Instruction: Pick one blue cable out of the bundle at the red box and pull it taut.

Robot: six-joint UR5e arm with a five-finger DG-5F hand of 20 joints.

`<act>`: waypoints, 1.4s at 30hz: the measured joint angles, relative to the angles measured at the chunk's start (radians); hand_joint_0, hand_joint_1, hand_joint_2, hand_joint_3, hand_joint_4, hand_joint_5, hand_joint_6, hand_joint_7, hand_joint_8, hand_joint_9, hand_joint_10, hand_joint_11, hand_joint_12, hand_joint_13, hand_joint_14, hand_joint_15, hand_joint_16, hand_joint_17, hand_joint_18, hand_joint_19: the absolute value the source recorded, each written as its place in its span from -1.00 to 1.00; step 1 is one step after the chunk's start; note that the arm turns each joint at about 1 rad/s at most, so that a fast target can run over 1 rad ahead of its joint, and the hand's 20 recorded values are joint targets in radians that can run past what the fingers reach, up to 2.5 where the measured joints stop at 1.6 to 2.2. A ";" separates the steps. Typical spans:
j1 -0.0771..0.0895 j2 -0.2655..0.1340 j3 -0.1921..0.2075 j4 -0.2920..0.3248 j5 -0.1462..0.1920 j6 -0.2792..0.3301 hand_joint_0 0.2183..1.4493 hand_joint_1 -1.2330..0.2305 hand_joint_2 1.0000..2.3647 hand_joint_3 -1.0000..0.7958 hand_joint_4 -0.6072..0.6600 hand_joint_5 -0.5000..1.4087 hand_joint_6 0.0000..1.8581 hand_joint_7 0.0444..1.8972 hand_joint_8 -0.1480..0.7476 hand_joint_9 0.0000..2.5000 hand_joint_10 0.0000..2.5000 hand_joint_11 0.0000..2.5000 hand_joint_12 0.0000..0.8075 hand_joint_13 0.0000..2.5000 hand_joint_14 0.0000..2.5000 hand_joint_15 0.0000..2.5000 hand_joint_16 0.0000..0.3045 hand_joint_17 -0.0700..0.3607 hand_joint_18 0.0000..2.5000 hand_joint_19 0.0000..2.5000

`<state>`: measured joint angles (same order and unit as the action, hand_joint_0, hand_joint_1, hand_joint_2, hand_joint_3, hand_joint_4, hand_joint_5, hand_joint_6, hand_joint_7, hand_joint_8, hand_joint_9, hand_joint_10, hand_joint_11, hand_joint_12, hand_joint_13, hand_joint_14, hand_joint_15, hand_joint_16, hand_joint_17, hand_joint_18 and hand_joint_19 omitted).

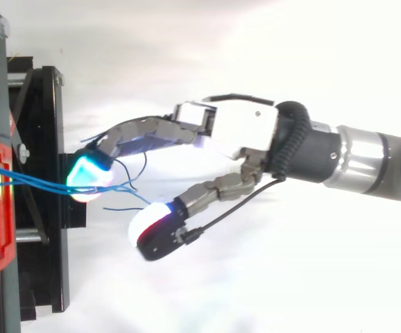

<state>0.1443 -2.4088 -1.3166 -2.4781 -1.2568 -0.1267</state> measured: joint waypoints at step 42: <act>-0.071 -0.002 0.082 -0.062 -0.112 0.007 -0.40 -0.30 -1.00 -0.44 0.43 -0.60 -0.46 0.14 0.00 -0.56 -1.00 -0.85 -0.17 -0.66 -0.99 -0.86 -0.71 -0.21 -0.75 -0.86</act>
<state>0.0734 -2.4111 -1.2349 -2.5399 -1.3690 -0.1199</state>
